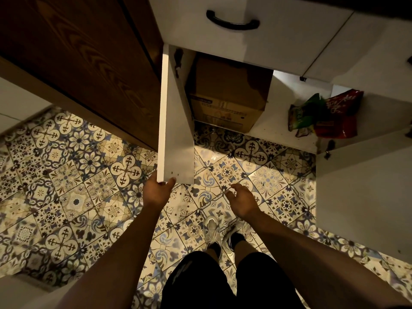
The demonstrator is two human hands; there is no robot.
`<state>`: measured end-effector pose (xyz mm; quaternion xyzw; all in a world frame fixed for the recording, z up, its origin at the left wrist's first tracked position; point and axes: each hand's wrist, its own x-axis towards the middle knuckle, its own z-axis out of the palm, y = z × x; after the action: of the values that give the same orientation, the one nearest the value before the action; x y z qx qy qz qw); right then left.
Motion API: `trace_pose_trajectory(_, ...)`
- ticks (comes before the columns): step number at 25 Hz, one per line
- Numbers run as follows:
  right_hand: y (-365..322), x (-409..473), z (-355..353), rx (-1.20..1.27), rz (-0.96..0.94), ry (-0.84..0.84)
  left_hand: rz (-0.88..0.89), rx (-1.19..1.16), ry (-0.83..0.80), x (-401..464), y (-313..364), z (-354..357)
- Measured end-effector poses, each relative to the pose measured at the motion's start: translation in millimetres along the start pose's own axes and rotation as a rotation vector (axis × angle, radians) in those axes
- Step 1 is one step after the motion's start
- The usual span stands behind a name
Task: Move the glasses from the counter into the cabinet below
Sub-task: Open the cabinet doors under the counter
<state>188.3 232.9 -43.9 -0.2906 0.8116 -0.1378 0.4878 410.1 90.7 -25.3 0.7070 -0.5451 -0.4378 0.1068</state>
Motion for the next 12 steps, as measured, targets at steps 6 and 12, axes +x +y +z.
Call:
trace_pose_trajectory(6, 6, 3, -9, 0.0, 0.013, 0.015, -0.028, -0.026, -0.022, -1, 0, 1)
trace_pose_trajectory(12, 12, 1, -14, 0.022, 0.013, 0.021, -0.259, 0.134, -0.067, -18, -7, 23)
